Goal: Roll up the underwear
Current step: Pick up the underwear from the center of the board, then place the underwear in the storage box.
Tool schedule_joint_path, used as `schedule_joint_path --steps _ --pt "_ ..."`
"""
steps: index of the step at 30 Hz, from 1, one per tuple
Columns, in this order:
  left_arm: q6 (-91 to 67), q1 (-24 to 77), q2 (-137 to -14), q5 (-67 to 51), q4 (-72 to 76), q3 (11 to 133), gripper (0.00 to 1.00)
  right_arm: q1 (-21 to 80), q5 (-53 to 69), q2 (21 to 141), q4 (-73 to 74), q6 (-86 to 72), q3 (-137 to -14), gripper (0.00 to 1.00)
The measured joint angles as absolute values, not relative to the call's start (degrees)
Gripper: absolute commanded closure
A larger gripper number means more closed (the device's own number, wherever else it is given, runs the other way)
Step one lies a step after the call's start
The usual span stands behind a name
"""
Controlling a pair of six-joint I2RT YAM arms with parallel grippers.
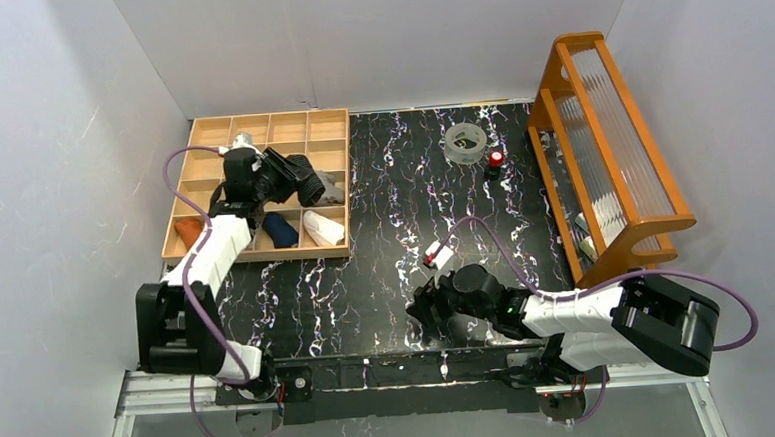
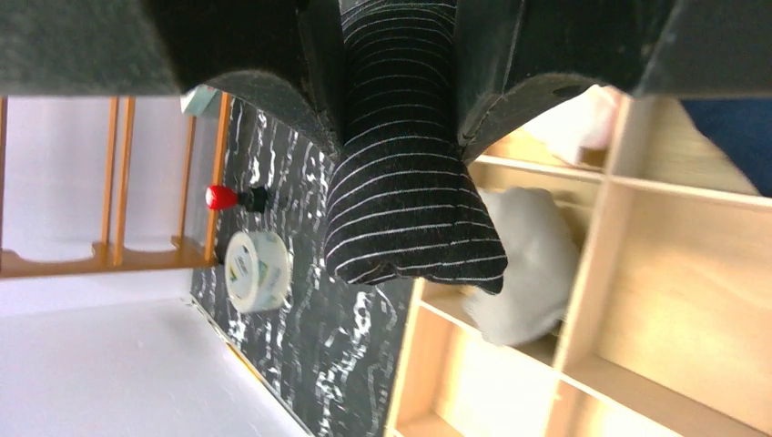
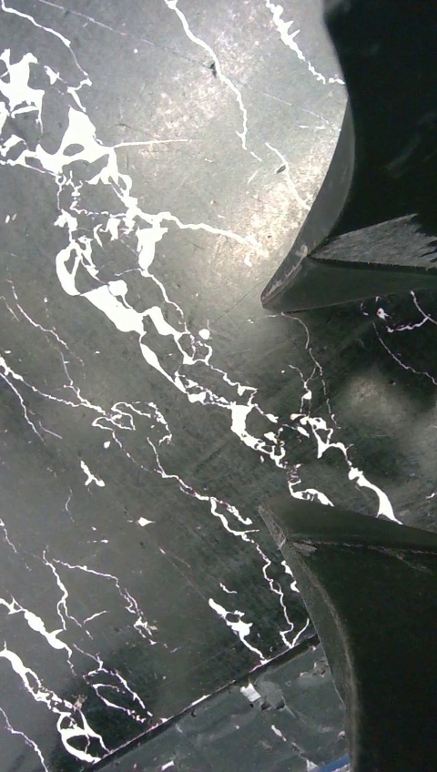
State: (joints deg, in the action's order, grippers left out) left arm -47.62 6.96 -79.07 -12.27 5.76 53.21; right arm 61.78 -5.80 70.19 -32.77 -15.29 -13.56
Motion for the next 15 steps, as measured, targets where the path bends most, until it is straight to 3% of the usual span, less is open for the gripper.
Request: schedule_joint_path --steps 15 --pt "-47.55 -4.91 -98.70 -15.97 13.45 56.66 1.00 61.73 -4.32 72.90 -28.16 -14.96 -17.63 0.20"
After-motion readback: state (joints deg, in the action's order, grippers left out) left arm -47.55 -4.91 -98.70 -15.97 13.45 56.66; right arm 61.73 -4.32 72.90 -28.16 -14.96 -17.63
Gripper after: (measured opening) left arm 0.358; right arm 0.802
